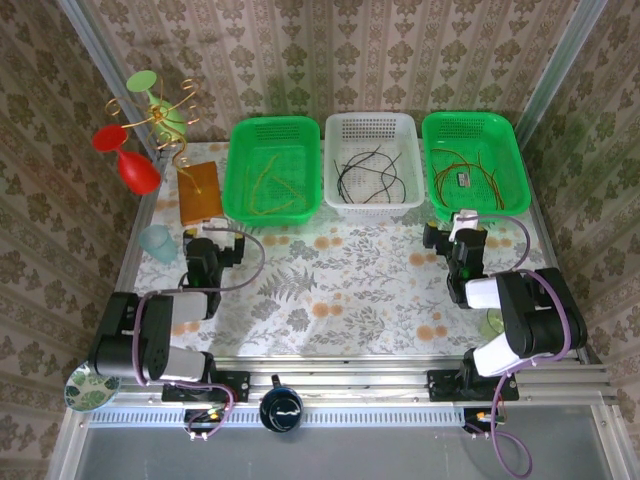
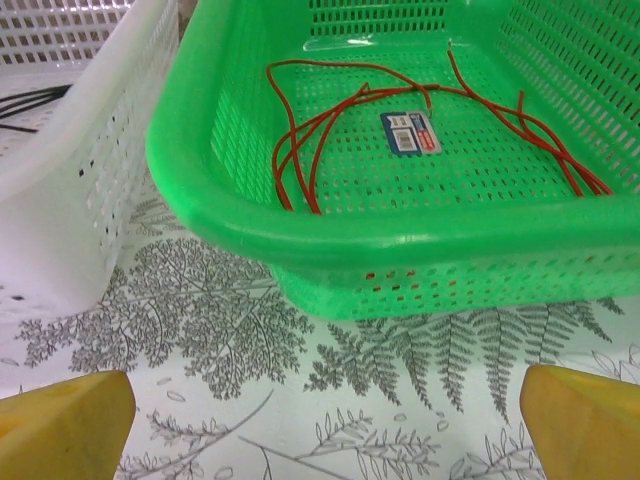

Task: Untangle the cables

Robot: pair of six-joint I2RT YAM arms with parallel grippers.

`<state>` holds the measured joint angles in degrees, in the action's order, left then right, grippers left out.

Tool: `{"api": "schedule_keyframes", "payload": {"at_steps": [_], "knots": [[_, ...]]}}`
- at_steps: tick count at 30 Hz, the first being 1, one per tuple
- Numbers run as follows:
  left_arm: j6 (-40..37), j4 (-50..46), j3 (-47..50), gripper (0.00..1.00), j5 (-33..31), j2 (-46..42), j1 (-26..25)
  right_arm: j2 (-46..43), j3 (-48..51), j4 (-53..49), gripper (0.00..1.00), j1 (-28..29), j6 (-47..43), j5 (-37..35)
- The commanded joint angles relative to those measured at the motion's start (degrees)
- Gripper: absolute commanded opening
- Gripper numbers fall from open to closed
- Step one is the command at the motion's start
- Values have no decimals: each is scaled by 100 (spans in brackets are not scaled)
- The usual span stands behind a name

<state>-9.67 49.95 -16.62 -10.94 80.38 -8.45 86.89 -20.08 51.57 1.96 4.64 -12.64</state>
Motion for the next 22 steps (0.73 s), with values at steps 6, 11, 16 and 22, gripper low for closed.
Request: {"api": "schedule_keyframes", "payload": {"at_steps": [6, 11, 16, 22], "knots": [[376, 937, -175, 100, 180, 731, 327, 71, -205, -50, 100, 24, -60, -32], [451, 742, -392, 100, 85, 942, 394, 65, -201, -56, 100, 24, -60, -28], [575, 553, -469, 100, 131, 912, 485, 83, -238, -90, 100, 24, -60, -27], [584, 571, -450, 100, 94, 909, 492, 65, -217, -65, 100, 24, -60, -23]]}}
